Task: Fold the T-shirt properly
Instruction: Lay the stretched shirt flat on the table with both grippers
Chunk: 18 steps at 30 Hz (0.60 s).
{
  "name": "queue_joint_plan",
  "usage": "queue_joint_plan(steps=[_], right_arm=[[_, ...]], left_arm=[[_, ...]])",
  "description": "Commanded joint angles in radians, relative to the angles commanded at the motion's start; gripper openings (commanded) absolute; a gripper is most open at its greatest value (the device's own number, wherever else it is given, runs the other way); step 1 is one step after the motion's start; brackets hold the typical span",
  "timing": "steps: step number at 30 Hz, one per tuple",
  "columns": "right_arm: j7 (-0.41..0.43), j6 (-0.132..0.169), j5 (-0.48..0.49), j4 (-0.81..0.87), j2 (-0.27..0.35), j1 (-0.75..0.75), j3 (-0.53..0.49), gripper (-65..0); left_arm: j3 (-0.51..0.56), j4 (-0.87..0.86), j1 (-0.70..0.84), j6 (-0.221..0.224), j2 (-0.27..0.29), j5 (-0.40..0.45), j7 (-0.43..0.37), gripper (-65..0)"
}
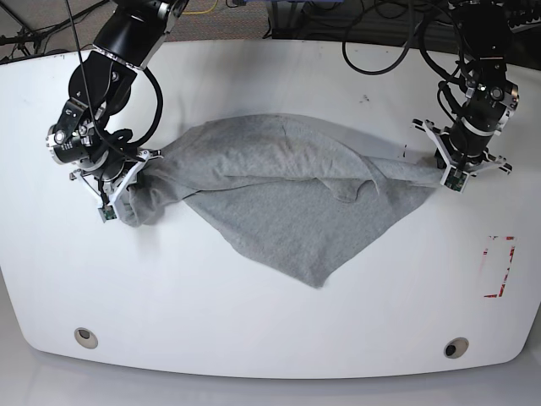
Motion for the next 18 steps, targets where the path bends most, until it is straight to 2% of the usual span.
queue_joint_plan(steps=[12,18], right_arm=[[0.002,0.000,0.000,0.035,-0.003,-0.097,-0.002,-64.8],[0.002,0.000,0.000,0.077,-0.025,-0.118,-0.002,-64.8]], left_arm=[[-0.008,-0.025,0.060,0.000,-0.011,0.002,0.000,-65.0],[-0.006,-0.025,0.075,0.000,-0.034,0.002,0.006,-65.0]])
